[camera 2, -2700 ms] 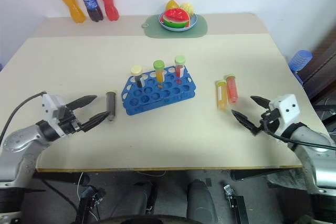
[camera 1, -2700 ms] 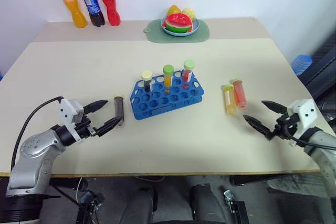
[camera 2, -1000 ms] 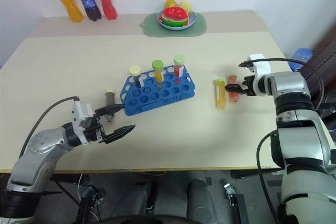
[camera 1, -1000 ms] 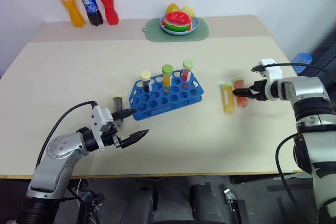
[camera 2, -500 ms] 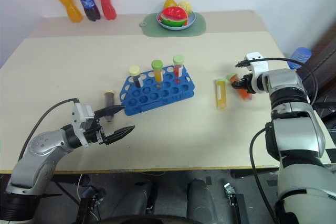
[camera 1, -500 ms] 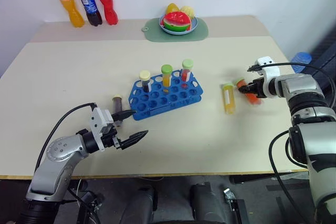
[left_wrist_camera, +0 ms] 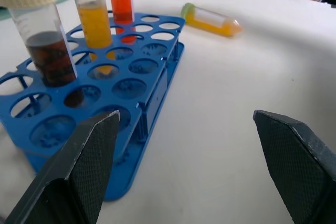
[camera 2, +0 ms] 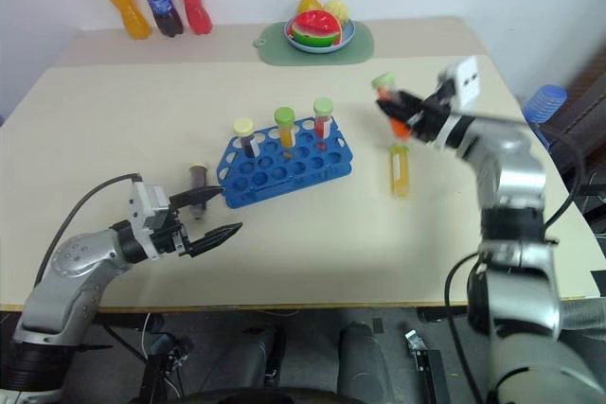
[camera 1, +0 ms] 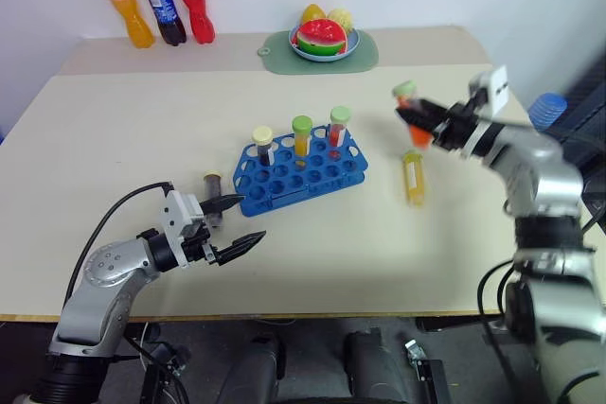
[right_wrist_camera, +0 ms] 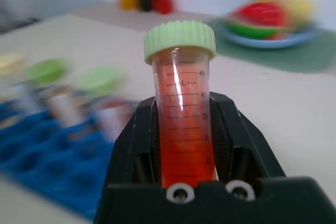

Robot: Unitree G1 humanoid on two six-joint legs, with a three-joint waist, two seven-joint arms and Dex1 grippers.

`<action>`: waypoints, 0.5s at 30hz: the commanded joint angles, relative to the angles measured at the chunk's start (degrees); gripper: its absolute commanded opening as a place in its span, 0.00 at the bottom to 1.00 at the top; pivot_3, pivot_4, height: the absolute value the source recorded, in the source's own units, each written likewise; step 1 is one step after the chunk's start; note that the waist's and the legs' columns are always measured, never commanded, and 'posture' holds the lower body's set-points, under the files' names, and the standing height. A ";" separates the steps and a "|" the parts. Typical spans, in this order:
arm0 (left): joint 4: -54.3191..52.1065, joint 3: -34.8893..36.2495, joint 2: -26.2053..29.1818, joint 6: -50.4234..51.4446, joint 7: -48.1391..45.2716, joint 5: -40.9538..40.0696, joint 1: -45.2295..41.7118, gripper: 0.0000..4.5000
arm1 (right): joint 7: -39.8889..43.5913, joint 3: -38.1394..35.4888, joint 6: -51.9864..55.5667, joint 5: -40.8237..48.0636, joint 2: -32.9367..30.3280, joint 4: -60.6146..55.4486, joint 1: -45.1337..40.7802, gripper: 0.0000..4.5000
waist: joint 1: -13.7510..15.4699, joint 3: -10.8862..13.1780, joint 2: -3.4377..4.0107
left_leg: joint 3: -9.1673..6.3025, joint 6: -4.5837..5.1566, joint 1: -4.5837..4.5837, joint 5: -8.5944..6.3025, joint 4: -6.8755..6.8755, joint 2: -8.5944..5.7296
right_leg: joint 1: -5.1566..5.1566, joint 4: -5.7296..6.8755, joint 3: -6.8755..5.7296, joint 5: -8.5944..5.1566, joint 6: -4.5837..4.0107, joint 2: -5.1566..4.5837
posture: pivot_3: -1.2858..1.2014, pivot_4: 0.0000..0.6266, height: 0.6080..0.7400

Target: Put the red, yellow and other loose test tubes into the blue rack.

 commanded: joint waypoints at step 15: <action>-0.31 4.46 1.45 -1.11 -1.93 -0.99 1.66 0.94 | -13.65 3.51 -36.13 -1.10 31.79 -1.45 8.40 0.18 | -0.42 0.00 0.00 | -0.01 -0.09 0.11 0.05 -0.12 -0.02 | -0.04 0.06 0.02 0.01 -0.01 0.06 | 0.52 0.24 1.00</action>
